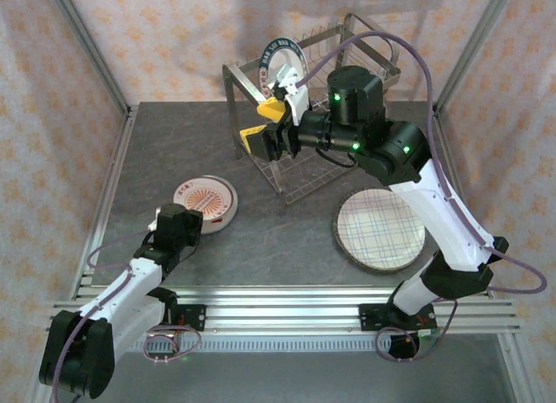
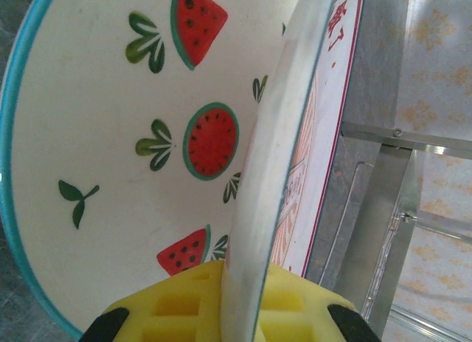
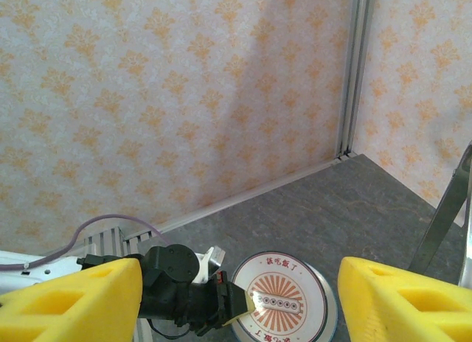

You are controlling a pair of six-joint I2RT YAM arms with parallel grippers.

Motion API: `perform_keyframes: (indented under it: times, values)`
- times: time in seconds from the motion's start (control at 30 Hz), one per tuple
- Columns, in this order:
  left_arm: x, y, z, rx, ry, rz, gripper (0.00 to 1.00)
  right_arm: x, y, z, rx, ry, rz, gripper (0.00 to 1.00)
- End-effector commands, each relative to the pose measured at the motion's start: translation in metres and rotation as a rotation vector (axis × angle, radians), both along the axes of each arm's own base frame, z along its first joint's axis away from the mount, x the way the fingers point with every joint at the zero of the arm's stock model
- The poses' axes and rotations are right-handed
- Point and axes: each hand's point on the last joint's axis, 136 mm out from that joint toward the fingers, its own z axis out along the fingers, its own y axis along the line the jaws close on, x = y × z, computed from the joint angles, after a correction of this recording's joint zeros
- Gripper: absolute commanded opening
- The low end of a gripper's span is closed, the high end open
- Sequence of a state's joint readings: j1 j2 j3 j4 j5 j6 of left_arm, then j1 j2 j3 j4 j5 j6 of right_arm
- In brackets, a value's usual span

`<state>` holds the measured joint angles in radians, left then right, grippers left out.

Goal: Unload the plates from the dish rack

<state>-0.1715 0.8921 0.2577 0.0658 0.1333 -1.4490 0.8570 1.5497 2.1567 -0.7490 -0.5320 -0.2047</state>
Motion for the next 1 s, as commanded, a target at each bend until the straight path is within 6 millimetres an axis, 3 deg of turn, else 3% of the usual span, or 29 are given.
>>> perform_keyframes:
  times: [0.0,0.73,0.97]
  values:
    - [0.01,0.0,0.01,-0.008,-0.059,-0.008,0.0,-0.006,0.0,0.01,0.025,0.003,0.017,0.7]
    - [0.01,-0.004,-0.01,-0.021,-0.002,-0.028,0.0,-0.007,0.003,0.008,0.029,0.02,0.026,0.7]
    - [0.007,-0.003,-0.012,-0.015,0.014,-0.031,0.1,-0.007,0.002,0.009,0.031,0.021,0.026,0.7]
